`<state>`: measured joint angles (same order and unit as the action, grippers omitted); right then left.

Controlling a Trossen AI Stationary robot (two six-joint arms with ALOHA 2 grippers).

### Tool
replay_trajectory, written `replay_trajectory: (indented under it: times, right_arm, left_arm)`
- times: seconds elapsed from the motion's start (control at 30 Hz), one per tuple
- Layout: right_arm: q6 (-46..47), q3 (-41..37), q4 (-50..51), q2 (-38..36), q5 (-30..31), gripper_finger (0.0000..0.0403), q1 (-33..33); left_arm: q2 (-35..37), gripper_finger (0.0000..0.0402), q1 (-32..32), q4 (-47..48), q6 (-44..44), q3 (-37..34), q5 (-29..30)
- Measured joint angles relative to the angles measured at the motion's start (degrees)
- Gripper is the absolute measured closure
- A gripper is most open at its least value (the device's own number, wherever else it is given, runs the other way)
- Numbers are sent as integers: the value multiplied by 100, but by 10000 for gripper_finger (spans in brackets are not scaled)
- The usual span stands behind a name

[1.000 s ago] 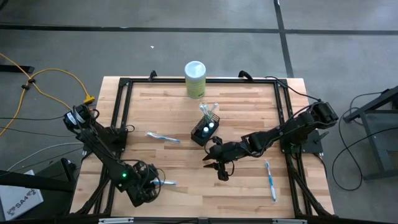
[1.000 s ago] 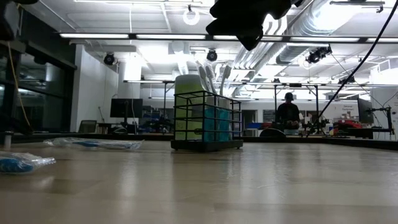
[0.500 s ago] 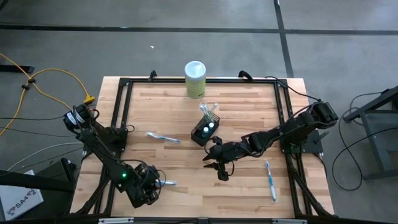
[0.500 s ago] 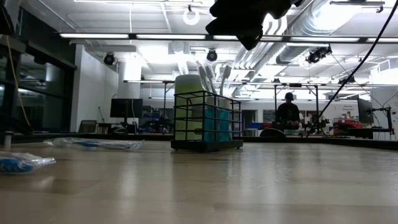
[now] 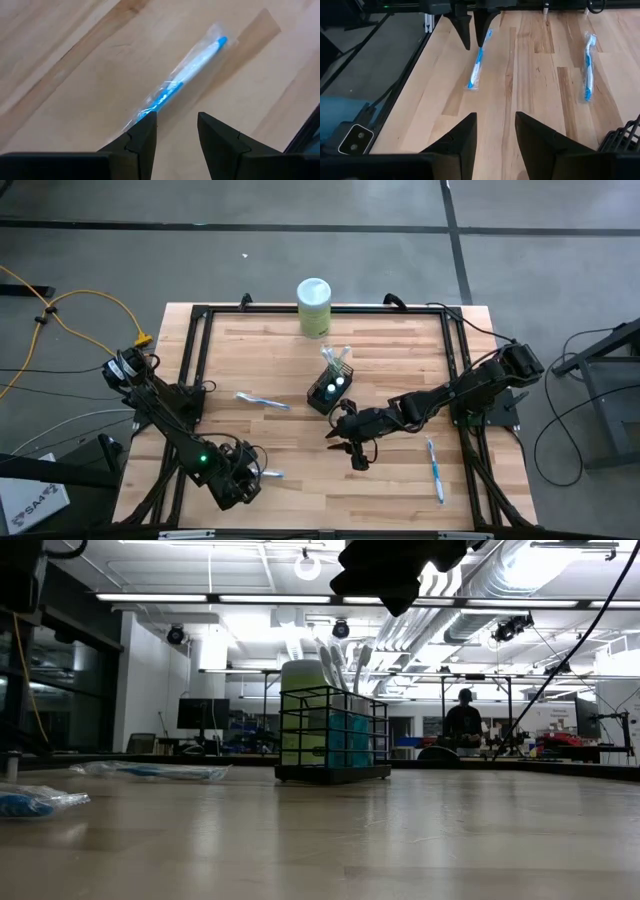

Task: Pick & Place toothbrushing station
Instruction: Put the bottom left blue toothbrush into the left section of the black wire organizer

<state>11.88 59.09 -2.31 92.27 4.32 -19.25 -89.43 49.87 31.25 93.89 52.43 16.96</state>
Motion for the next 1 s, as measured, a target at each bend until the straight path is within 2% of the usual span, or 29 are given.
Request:
replay_trajectory:
  times: [0.37, 0.63, 1.0]
  right_arm:
    - [-13, 0, 40, 0, 0, 278, 0]
    - [4, 0, 40, 0, 2, 278, 0]
    - [52, 0, 35, 0, 2, 278, 0]
  left_arm:
    - [0, 264, 0, 490, -2331, 268, -327]
    - [0, 264, 0, 1018, -2365, 268, -399]
    - [-48, 264, 21, 1105, -2414, 268, -482]
